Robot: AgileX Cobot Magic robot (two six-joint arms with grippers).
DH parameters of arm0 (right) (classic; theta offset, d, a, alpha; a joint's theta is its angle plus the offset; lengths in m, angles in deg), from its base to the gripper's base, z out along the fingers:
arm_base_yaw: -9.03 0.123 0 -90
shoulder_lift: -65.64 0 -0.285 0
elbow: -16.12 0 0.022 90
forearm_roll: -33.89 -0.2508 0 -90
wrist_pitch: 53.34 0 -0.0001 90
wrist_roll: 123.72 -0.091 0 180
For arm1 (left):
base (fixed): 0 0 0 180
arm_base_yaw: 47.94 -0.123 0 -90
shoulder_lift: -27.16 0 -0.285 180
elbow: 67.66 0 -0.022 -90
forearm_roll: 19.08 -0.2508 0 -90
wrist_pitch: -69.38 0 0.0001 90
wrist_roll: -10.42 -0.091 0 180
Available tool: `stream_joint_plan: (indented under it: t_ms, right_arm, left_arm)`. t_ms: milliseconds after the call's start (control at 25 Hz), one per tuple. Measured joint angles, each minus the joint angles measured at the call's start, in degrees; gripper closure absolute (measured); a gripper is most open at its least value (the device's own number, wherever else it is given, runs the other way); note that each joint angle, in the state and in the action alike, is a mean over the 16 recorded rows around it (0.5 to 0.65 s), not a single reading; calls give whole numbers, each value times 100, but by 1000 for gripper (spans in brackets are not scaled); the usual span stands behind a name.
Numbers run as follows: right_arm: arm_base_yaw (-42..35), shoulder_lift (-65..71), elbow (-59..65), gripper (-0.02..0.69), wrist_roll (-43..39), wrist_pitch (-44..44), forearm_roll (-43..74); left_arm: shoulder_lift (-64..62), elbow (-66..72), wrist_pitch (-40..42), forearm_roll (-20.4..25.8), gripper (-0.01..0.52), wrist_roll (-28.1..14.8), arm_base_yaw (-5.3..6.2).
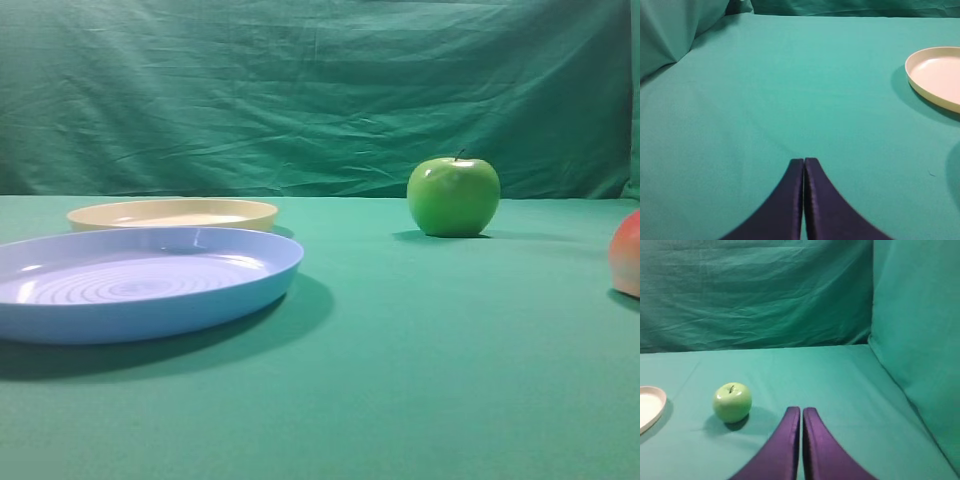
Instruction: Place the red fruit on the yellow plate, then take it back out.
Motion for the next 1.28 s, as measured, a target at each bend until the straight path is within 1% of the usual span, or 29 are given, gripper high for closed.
stream_joint_plan:
  t_ms: [240,480,800,1280]
  right_arm:
    - [-532,-295,1138,665,-20,-939,52]
    - [-736,-360,2070,665,-26,-1525,61]
    - [-749,-360,2698,665,-38,-1667,24]
    - [-749,-360,2850,665,199,-1656,-76]
  left_arm:
    - [0,0,0,0,514,0,0]
    - [0,0,0,0,514,0,0]
    - [0,0,0,0,514,0,0]
    - [0,0,0,0,514,0,0]
